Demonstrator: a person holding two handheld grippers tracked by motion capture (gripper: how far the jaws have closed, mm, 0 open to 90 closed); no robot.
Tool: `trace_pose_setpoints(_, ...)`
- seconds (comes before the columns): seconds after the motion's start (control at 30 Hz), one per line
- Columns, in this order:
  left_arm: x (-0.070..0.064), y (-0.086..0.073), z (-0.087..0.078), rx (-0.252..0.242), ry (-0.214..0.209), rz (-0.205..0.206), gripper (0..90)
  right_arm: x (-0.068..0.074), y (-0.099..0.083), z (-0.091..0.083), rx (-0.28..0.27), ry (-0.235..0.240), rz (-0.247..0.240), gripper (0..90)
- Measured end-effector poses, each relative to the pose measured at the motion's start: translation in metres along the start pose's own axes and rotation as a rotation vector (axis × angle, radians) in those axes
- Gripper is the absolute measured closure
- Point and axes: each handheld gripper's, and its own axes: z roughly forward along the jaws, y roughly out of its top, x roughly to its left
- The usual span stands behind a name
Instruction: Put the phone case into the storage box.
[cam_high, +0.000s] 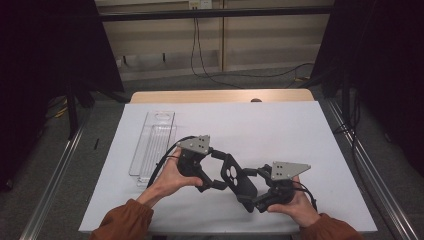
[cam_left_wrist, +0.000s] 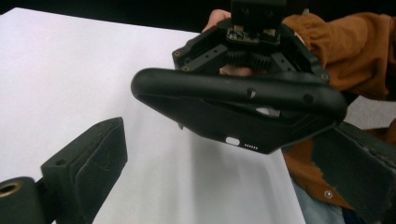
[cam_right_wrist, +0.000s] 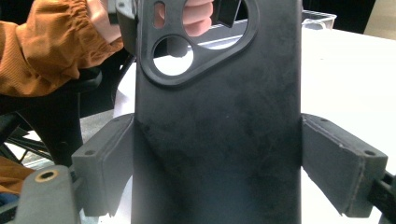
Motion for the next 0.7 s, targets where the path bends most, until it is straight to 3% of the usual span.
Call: trace_pose_setpoints(0.7, 0.0008, 0.0044, 0.0025, 0.008, -0.028, 0.049, 5.2, 0.0003, -0.0014, 0.0027, 0.02, 0.026, 0.007, 14.4)
